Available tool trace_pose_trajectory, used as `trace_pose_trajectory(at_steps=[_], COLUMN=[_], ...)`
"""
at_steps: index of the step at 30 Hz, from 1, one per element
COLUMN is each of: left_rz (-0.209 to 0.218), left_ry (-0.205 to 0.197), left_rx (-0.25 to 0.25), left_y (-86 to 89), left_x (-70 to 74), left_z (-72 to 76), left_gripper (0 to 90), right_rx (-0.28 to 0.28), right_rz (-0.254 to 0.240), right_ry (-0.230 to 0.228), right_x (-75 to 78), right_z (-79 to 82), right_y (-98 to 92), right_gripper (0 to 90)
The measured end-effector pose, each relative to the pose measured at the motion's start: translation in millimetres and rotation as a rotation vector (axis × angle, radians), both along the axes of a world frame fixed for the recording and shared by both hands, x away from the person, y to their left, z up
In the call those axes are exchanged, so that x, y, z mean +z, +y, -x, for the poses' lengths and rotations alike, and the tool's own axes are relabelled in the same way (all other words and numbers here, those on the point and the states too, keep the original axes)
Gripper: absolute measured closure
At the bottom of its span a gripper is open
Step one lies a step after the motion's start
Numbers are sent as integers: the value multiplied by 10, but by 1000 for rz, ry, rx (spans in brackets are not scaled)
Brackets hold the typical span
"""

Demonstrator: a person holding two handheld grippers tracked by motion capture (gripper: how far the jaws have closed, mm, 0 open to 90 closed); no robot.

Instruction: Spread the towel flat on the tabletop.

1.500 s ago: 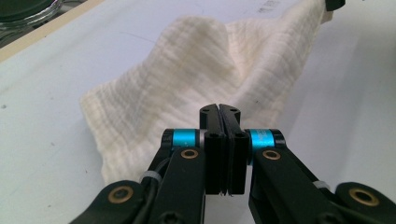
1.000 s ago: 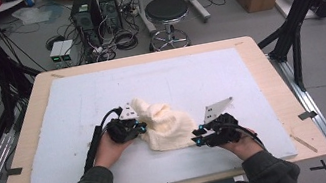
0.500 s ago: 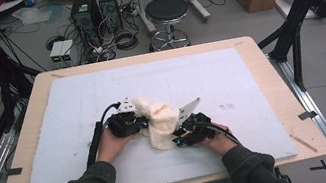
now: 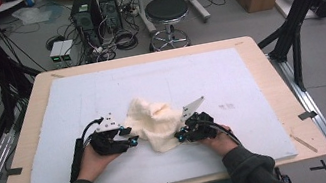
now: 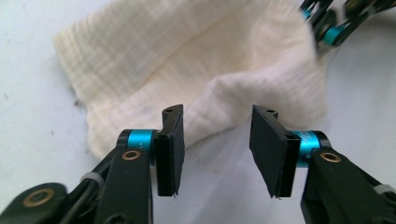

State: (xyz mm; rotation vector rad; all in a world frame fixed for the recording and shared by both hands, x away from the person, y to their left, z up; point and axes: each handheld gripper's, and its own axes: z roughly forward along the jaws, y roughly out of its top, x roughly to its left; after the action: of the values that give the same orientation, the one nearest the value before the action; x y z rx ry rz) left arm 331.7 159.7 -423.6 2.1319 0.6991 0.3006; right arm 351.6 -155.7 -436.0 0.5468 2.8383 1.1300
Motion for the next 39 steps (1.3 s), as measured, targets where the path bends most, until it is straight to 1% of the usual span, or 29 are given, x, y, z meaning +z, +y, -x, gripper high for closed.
trace_pose_trajectory(at_steps=[1, 3, 5, 6, 8, 9, 11, 13, 14, 16, 19, 21, 23, 24, 25, 26, 28, 29, 30, 31, 33, 34, 35, 36, 37, 39], left_rz=[-9, -23, -27, -35, -65, -68, -48, -10, -14, -27, 3, -7, -4, -6, -9, -14, -35, -50, -64, -74, -69, -68, -57, -61, -72, -107], left_ry=[3, -3, -5, -1, -2, -2, -6, -17, -32, -47, -73, -88, -96, -96, -89, -83, -79, -69, -63, -48, -3, 25, 50, 68, 86, 99], left_rx=[18, 41, 56, 53, 41, 36, 10, -10, -24, -42, -71, -99, -128, -148, -172, -192, -209, -210, -203, -199, -177, -172, -155, -146, -127, -90], left_y=[-11, -41, -75, -92, -125, -129, -107, -66, -39, -3, 74, 108, 139, 157, 174, 187, 207, 212, 213, 211, 190, 180, 158, 138, 116, 61], left_x=[-28, -57, -86, -105, -141, -143, -104, -21, 44, 146, 343, 475, 595, 648, 694, 731, 765, 754, 722, 675, 540, 464, 384, 307, 237, 118], left_z=[-23, -62, -110, -128, -147, -141, -116, -64, -23, 38, 154, 235, 318, 356, 388, 417, 441, 422, 385, 329, 200, 129, 64, -2, -61, -170], left_gripper=[517, 498, 510, 545, 660, 738, 841, 863, 866, 869, 868, 868, 867, 867, 867, 866, 865, 863, 862, 861, 859, 859, 857, 854, 848, 833], right_rx=[2, -1, -4, -1, 0, 0, 4, 11, 17, 22, 30, 41, 51, 58, 67, 75, 93, 102, 105, 100, 82, 71, 54, 42, 26, 16], right_rz=[1, -9, -13, -12, -14, -13, -9, -11, -17, -35, -63, -83, -99, -108, -113, -121, -131, -128, -119, -104, -85, -75, -62, -48, -37, -16], right_ry=[4, 2, 8, 2, 4, 5, -6, -1, -2, -13, -33, -52, -69, -74, -92, -91, -101, -101, -110, -109, -113, -104, -100, -92, -67, -39], right_x=[2, -8, -12, -12, -13, -11, -3, 14, 29, 86, 200, 268, 340, 381, 421, 460, 514, 528, 532, 532, 497, 468, 426, 375, 319, 217], right_z=[-1, -1, -4, -7, -8, -6, 9, 25, 34, 75, 172, 249, 339, 391, 438, 488, 561, 583, 587, 584, 521, 475, 422, 364, 313, 227], right_y=[-4, -12, -20, -21, -21, -21, -15, -20, -28, -50, -88, -106, -120, -122, -123, -121, -106, -95, -81, -70, -55, -53, -53, -53, -53, -54], right_gripper=[875, 876, 877, 877, 877, 878, 882, 884, 886, 886, 887, 886, 887, 887, 886, 887, 887, 886, 886, 887, 886, 886, 886, 886, 886, 886])
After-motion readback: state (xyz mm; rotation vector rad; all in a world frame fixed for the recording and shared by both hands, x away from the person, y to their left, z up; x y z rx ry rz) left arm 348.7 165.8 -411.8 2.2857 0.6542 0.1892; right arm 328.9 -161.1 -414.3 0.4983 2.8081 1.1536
